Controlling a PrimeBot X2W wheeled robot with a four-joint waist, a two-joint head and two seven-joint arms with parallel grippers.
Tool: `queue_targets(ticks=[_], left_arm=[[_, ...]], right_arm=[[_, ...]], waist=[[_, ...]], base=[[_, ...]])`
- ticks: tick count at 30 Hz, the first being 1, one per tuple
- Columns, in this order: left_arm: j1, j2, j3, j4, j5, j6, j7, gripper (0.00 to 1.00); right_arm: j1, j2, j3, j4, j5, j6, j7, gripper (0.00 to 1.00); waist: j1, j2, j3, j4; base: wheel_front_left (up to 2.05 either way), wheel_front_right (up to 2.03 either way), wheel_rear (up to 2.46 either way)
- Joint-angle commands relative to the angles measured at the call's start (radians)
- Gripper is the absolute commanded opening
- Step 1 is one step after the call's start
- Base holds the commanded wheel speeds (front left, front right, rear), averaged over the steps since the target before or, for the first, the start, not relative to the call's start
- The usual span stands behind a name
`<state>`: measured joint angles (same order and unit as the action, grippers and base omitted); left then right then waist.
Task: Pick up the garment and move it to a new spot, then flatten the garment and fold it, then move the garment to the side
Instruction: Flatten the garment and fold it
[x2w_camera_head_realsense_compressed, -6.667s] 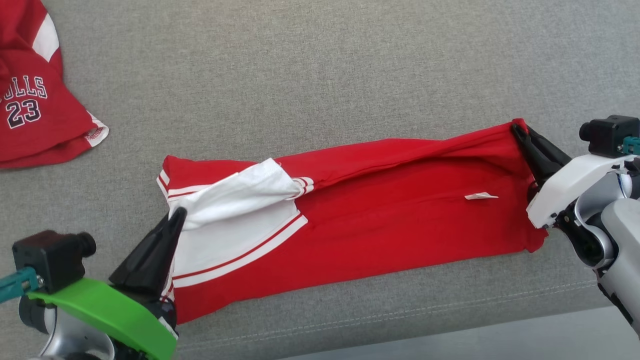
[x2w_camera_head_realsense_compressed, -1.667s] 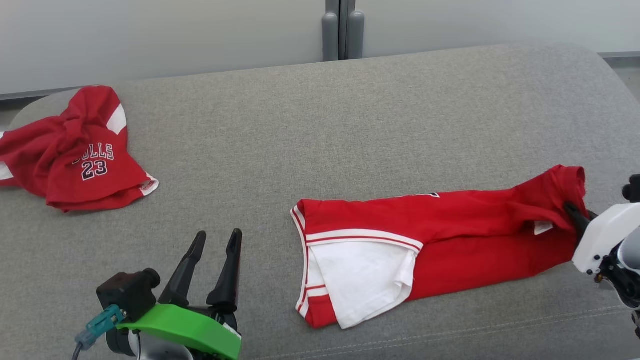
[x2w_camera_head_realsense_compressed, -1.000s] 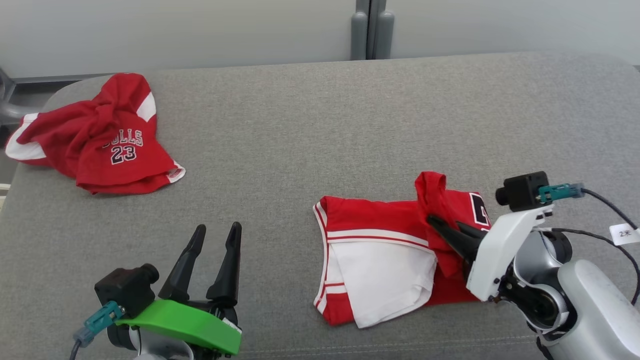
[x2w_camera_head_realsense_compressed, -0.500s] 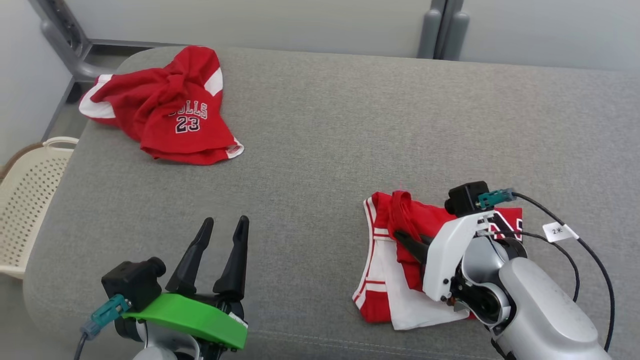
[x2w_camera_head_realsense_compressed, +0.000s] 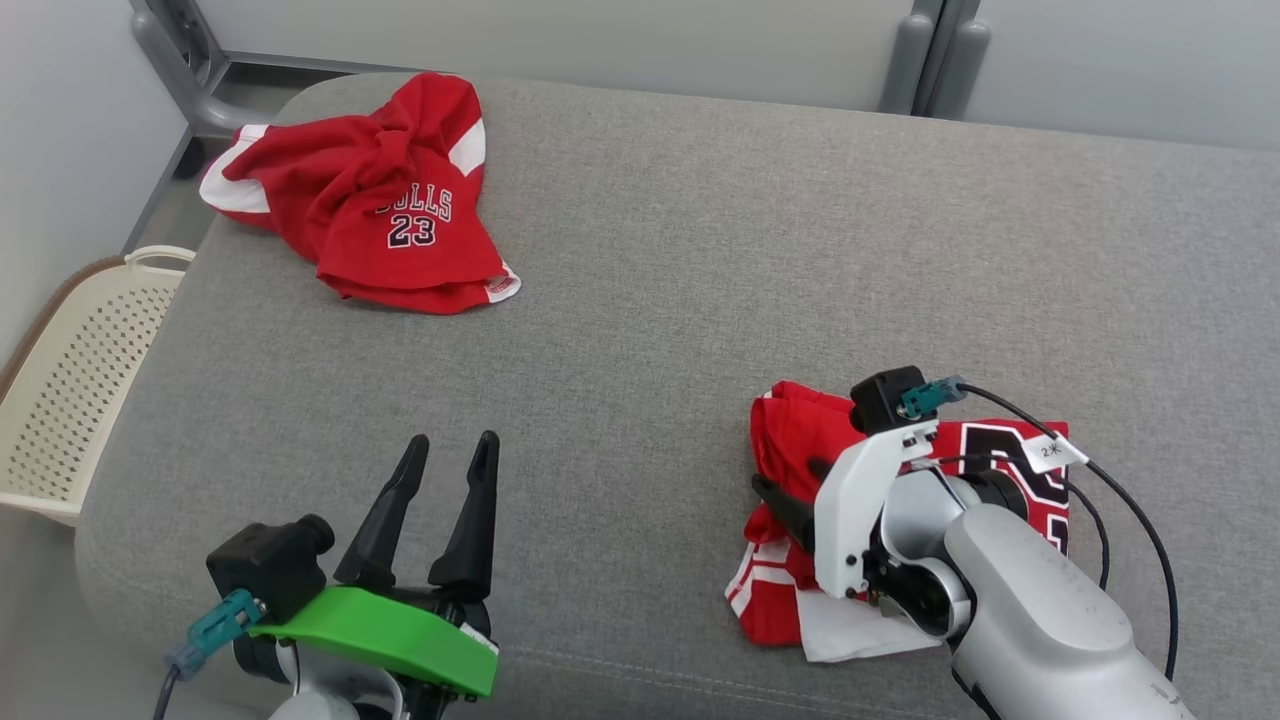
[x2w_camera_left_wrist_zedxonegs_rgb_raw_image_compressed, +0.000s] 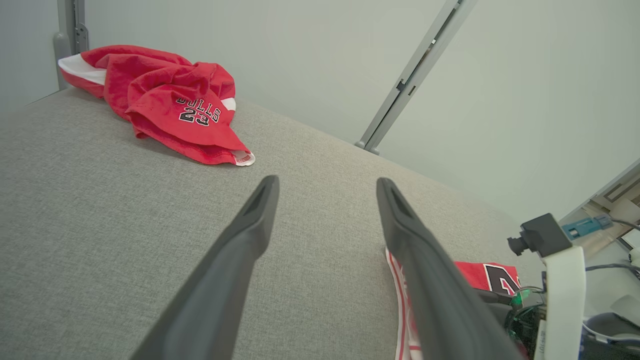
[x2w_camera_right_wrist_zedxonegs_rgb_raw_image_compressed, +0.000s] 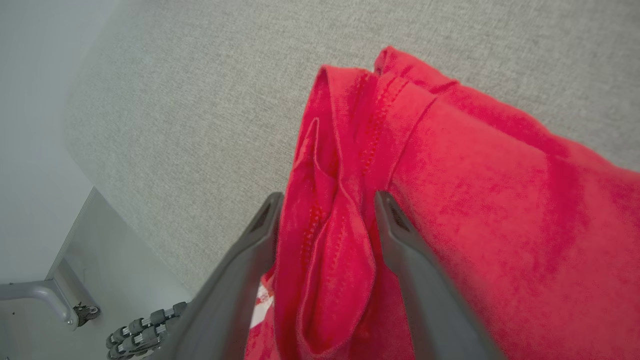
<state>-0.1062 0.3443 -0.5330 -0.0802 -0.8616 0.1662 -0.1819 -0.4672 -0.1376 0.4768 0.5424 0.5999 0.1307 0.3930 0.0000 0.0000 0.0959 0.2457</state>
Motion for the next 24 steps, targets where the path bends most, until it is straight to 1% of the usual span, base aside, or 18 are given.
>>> queue_targets(ticks=[1, 7, 10, 13, 19, 24], left_arm=[[-0.014, 0.002, 0.002, 0.002, -0.003, -0.001, -0.004, 1.00], [-0.002, 0.008, 0.002, -0.002, -0.001, 0.005, -0.003, 1.00], [0.002, 0.011, -0.003, -0.005, 0.005, 0.008, 0.002, 1.00], [0.002, 0.013, -0.010, -0.010, 0.013, 0.011, 0.007, 1.00], [-0.005, 0.005, -0.035, -0.011, 0.021, 0.009, 0.020, 1.00], [-0.019, -0.001, -0.050, -0.006, 0.026, 0.005, 0.028, 1.00]], right_arm=[[-0.023, -0.003, 0.008, -0.004, -0.015, 0.000, -0.014, 1.00], [-0.062, -0.022, 0.014, -0.063, -0.020, 0.000, -0.047, 1.00], [-0.084, -0.054, 0.002, -0.120, -0.037, 0.000, -0.067, 1.00], [-0.087, -0.094, -0.030, -0.173, -0.040, 0.000, -0.077, 1.00], [-0.031, -0.178, -0.120, -0.251, -0.047, 0.000, -0.066, 1.00], [0.053, -0.217, -0.170, -0.280, -0.039, 0.000, -0.054, 1.00]], waist=[[0.0000, 0.0000, -0.003, -0.010], [0.0000, 0.0000, -0.013, -0.045], [0.0000, 0.0000, -0.021, -0.072], [0.0000, 0.0000, -0.028, -0.102], [0.0000, 0.0000, -0.032, -0.176], [0.0000, 0.0000, -0.022, -0.230]], base=[[0.00, 0.00, 0.00], [0.00, 0.00, 0.00], [0.00, 0.00, 0.00], [0.00, 0.00, 0.00], [0.00, 0.00, 0.00], [0.00, 0.00, 0.00]])
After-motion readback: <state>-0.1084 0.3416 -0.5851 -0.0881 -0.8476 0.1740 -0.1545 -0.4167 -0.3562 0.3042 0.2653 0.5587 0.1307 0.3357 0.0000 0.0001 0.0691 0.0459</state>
